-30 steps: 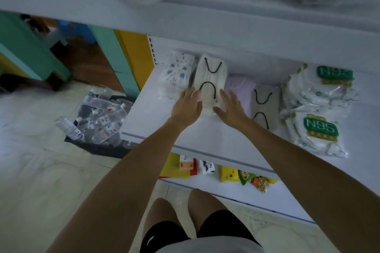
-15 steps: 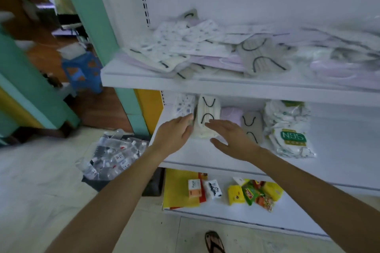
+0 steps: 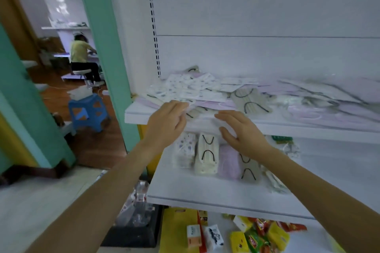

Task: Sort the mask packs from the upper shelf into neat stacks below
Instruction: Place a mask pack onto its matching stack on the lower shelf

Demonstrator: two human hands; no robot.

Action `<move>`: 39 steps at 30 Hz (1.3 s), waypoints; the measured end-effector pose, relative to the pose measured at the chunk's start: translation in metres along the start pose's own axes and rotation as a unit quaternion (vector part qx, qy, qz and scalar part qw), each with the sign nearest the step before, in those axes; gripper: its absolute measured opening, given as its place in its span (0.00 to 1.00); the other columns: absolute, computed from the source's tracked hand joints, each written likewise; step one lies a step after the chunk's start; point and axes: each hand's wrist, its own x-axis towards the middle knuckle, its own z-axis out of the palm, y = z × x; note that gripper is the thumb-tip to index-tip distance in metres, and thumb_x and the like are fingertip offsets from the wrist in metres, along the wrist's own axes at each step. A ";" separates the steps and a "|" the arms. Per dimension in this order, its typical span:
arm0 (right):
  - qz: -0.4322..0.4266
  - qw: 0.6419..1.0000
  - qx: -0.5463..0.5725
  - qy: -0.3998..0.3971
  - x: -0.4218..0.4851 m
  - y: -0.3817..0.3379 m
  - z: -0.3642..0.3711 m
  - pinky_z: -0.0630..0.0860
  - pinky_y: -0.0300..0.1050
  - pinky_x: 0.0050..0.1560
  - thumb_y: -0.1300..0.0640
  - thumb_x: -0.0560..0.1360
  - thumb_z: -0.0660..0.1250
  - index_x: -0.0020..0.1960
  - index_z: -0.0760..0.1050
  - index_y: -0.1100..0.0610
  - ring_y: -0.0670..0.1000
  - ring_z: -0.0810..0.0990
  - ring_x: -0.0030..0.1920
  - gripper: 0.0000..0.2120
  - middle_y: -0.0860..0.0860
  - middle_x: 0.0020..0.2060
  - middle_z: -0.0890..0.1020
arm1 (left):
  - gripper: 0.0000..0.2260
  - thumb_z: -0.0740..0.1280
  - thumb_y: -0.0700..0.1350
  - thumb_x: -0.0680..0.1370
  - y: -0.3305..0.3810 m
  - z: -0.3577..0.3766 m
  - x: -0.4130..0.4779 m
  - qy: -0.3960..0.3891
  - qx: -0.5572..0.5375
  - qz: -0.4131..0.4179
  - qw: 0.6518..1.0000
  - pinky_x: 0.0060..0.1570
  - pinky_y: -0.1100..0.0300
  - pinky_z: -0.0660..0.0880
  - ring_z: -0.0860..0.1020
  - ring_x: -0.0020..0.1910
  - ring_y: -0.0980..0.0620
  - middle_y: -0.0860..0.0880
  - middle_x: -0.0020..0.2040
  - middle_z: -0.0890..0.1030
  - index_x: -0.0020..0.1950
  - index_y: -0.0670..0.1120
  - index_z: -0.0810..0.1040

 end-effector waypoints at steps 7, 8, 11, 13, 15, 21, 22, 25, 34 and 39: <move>0.039 0.999 0.019 -0.032 0.061 0.030 -0.012 0.60 0.35 0.60 0.57 0.78 0.61 0.65 0.72 0.60 0.55 0.71 0.64 0.17 0.55 0.63 0.74 | 0.21 0.57 0.47 0.81 -0.051 0.014 0.067 -0.134 0.030 -0.232 0.963 0.59 0.51 0.68 0.67 0.66 0.41 0.39 0.69 0.65 0.73 0.43 0.63; 0.038 0.998 0.019 -0.043 0.072 0.036 -0.013 0.59 0.34 0.60 0.58 0.78 0.62 0.67 0.71 0.59 0.54 0.70 0.65 0.17 0.54 0.64 0.73 | 0.23 0.57 0.49 0.81 -0.060 0.016 0.075 -0.155 0.040 -0.260 0.952 0.60 0.51 0.67 0.66 0.67 0.40 0.39 0.70 0.64 0.74 0.44 0.60; 0.031 0.995 0.008 -0.096 0.106 0.052 -0.010 0.59 0.40 0.65 0.55 0.79 0.60 0.69 0.67 0.56 0.53 0.67 0.67 0.19 0.52 0.67 0.70 | 0.30 0.55 0.61 0.79 -0.077 0.021 0.093 -0.213 0.081 -0.322 0.919 0.66 0.48 0.63 0.61 0.71 0.38 0.39 0.74 0.59 0.77 0.48 0.53; 0.042 0.986 -0.009 -0.160 0.126 0.060 -0.001 0.58 0.44 0.68 0.52 0.79 0.59 0.72 0.63 0.54 0.52 0.63 0.70 0.22 0.51 0.70 0.67 | 0.36 0.54 0.68 0.76 -0.085 0.024 0.097 -0.273 0.101 -0.352 0.889 0.70 0.46 0.58 0.57 0.74 0.39 0.40 0.76 0.55 0.78 0.52 0.49; 0.072 0.973 -0.009 -0.218 0.145 0.067 0.011 0.58 0.47 0.70 0.49 0.79 0.59 0.74 0.60 0.52 0.53 0.61 0.71 0.25 0.51 0.72 0.63 | 0.40 0.54 0.72 0.72 -0.095 0.028 0.099 -0.312 0.094 -0.372 0.869 0.71 0.45 0.56 0.55 0.75 0.39 0.43 0.77 0.54 0.78 0.53 0.47; 0.152 0.923 -0.015 -0.354 0.183 0.082 0.040 0.55 0.49 0.73 0.50 0.79 0.60 0.77 0.48 0.53 0.54 0.56 0.74 0.32 0.53 0.76 0.55 | 0.41 0.69 0.62 0.71 -0.120 0.028 0.105 -0.246 -0.025 -0.339 0.908 0.65 0.54 0.65 0.65 0.71 0.45 0.46 0.74 0.64 0.76 0.47 0.56; 0.161 0.919 -0.008 -0.361 0.185 0.082 0.039 0.56 0.48 0.71 0.50 0.78 0.61 0.77 0.48 0.53 0.54 0.58 0.74 0.33 0.53 0.75 0.57 | 0.39 0.72 0.58 0.71 -0.122 0.027 0.106 -0.229 -0.042 -0.320 0.918 0.62 0.55 0.66 0.67 0.69 0.46 0.46 0.73 0.66 0.75 0.47 0.59; 0.203 0.910 0.040 -0.358 0.195 0.080 0.039 0.62 0.45 0.66 0.52 0.75 0.67 0.75 0.53 0.51 0.53 0.66 0.69 0.35 0.53 0.72 0.65 | 0.29 0.73 0.46 0.72 -0.132 0.023 0.112 -0.178 -0.086 -0.270 0.942 0.54 0.62 0.67 0.71 0.61 0.49 0.45 0.67 0.69 0.70 0.45 0.68; 0.226 0.954 0.125 -0.152 0.206 0.076 0.044 0.70 0.40 0.48 0.66 0.75 0.64 0.67 0.67 0.49 0.48 0.74 0.47 0.23 0.53 0.54 0.75 | 0.19 0.59 0.33 0.77 -0.153 0.030 0.132 -0.080 -0.211 -0.279 0.933 0.61 0.65 0.63 0.69 0.67 0.49 0.46 0.67 0.72 0.68 0.43 0.71; 0.353 0.869 0.342 0.060 0.224 0.071 0.047 0.71 0.33 0.28 0.68 0.75 0.60 0.65 0.69 0.52 0.47 0.74 0.34 0.22 0.49 0.43 0.74 | 0.16 0.56 0.48 0.81 -0.148 0.038 0.151 0.020 -0.347 -0.390 0.853 0.42 0.63 0.68 0.74 0.49 0.52 0.51 0.49 0.74 0.64 0.41 0.72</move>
